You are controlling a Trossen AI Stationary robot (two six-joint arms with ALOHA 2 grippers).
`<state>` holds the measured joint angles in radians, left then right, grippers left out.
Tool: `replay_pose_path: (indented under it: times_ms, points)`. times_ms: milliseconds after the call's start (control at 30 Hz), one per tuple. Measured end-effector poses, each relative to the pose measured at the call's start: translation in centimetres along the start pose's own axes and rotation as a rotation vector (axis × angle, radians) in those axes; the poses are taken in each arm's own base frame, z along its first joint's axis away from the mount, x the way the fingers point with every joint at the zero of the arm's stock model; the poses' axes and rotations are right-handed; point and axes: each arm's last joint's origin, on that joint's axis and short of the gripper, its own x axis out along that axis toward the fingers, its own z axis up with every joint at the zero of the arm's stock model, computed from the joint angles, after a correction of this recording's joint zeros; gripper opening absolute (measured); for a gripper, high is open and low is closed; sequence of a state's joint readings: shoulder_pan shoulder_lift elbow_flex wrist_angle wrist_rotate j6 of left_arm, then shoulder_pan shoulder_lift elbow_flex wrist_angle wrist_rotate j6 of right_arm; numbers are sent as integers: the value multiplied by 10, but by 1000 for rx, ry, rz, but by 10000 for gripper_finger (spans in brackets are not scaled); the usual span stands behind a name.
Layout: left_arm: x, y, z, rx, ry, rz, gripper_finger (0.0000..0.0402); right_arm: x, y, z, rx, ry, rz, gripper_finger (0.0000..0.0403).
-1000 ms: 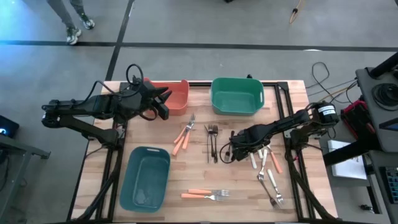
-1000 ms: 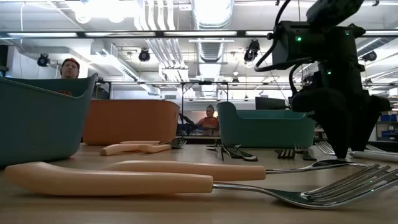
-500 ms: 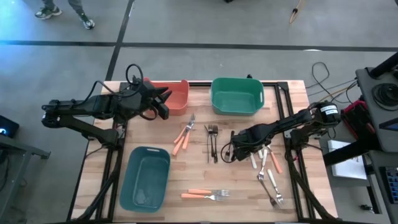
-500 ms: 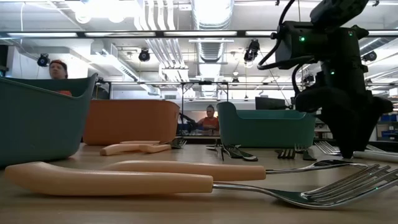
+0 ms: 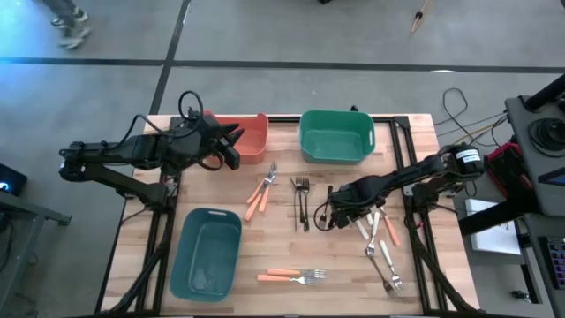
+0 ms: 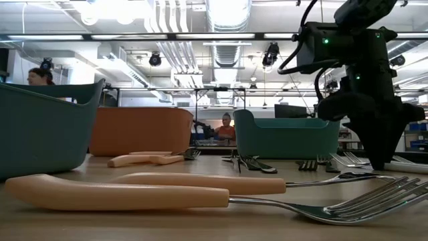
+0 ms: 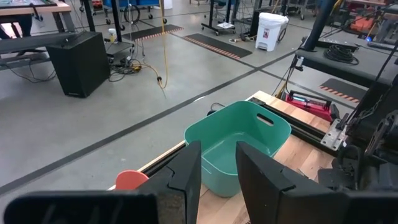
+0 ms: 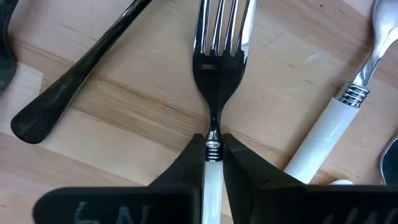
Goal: Sort silverware by color (type)
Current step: Put the white fork into the green bin
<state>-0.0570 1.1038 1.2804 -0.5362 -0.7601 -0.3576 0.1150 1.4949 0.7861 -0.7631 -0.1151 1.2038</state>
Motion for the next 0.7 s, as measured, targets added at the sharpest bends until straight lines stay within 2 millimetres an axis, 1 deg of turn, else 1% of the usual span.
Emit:
replay_pose_path:
  times_ms: [100,333,500,600,700]
  points:
    - [0,0,0,-4,-4,-1,84,-7,-2,-1,8,-15,22,24]
    - [0,0,1,-9,-9,-3,84,-40,-7,-6,4,-122,128,24]
    - [0,-1,2,-17,-17,-7,84,-76,-8,-8,-65,-264,266,24]
    - [0,-1,3,-22,-22,-8,84,-105,-6,-8,-97,-410,376,24]
    - [0,-1,3,-27,-27,-10,84,-133,-3,-4,-121,-578,468,24]
